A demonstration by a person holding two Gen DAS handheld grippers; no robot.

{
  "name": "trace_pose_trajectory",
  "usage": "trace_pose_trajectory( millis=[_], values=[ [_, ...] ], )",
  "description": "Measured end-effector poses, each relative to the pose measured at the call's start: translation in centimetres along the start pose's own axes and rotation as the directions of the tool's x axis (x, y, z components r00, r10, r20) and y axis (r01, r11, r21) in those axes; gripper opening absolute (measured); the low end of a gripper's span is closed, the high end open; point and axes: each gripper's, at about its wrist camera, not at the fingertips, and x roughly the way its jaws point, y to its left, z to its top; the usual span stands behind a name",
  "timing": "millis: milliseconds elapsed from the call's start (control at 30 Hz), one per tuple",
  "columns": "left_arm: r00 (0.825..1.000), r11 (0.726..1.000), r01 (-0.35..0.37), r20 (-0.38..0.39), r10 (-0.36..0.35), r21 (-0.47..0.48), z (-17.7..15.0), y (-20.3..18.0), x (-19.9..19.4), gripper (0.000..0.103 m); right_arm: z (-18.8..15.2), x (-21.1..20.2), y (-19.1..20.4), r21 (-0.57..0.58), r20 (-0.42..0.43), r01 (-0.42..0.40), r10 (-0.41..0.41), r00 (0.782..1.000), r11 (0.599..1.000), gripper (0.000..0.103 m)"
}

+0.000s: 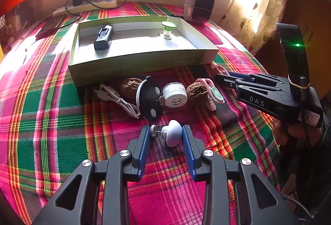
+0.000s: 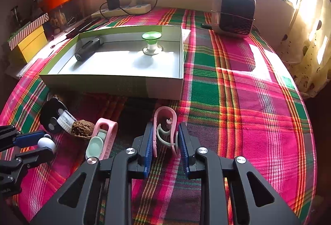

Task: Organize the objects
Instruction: 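Close the left gripper on the white knob while the right gripper grasps the pink clip, then carry the white knob and pink clip into the box with both grippers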

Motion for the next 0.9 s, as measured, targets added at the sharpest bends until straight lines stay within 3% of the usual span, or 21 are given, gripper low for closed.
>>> trace_pose_trajectory(
  millis=[400,900],
  values=[
    [1.000,1.000,-0.005,0.004,0.005,-0.001,0.0,-0.2,-0.3,0.029,-0.2,-0.7,0.1,0.009,0.012,-0.009,0.009,1.000,1.000,0.024],
    [0.998,1.000,-0.016,0.064,0.015,0.020,1.2,0.2,-2.8,0.029,0.5,-2.8,0.5,0.011,0.049,-0.047,0.047,0.998,0.999,0.024]
  ],
)
